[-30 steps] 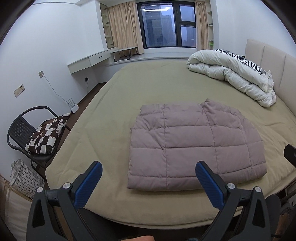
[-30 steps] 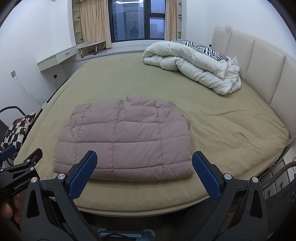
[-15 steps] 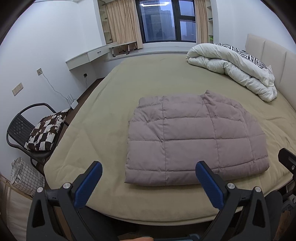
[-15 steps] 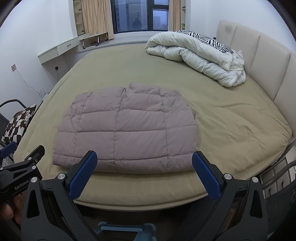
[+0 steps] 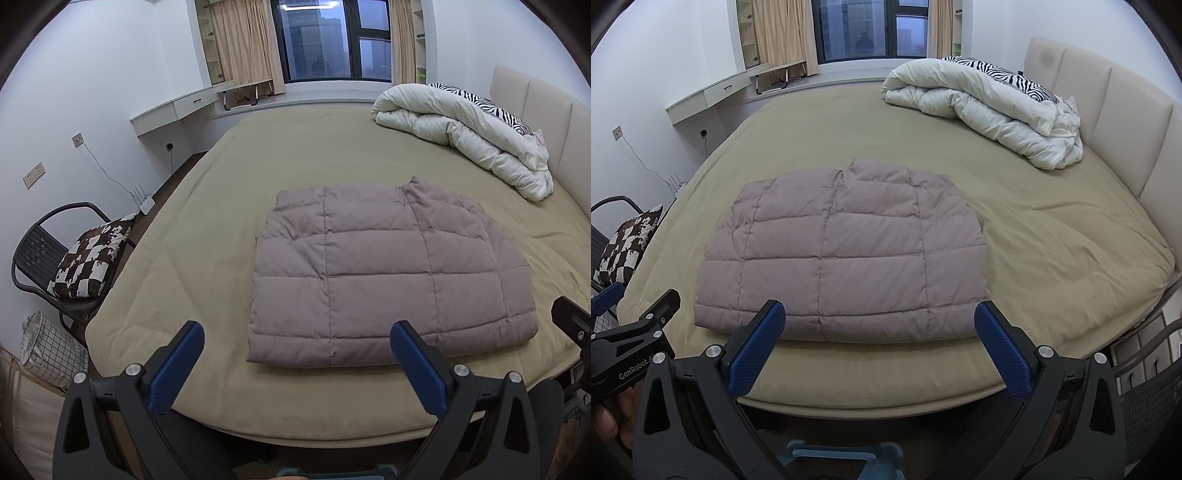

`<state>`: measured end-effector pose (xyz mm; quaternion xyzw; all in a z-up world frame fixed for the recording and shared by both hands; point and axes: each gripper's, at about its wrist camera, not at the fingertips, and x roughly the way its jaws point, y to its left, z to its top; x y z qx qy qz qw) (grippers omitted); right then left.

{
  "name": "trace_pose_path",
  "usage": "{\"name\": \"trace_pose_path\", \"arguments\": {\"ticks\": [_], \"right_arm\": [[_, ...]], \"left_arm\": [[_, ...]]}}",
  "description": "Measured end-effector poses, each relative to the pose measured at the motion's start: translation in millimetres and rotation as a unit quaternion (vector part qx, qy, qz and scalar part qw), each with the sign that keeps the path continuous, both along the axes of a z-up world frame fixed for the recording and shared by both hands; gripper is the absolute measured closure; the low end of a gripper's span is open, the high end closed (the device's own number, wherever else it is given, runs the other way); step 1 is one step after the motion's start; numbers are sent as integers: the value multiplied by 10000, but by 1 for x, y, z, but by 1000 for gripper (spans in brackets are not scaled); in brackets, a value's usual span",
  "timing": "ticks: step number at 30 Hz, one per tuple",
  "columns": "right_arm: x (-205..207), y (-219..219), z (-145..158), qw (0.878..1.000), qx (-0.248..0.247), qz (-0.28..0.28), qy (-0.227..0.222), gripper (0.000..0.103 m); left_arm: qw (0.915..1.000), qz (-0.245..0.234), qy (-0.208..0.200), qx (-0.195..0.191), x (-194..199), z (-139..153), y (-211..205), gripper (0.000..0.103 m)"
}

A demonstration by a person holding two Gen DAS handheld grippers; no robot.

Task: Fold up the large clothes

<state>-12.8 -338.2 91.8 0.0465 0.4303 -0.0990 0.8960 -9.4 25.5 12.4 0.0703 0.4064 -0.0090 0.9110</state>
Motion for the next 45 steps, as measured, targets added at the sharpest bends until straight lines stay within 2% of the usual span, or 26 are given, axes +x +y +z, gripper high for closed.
{"name": "trace_pose_path", "arguments": {"ticks": [45], "right_arm": [[3,-1,-8,10000,-23,-8,14,0]], "left_arm": [[10000,6,45,-8,-3,-4,-2,0]]}}
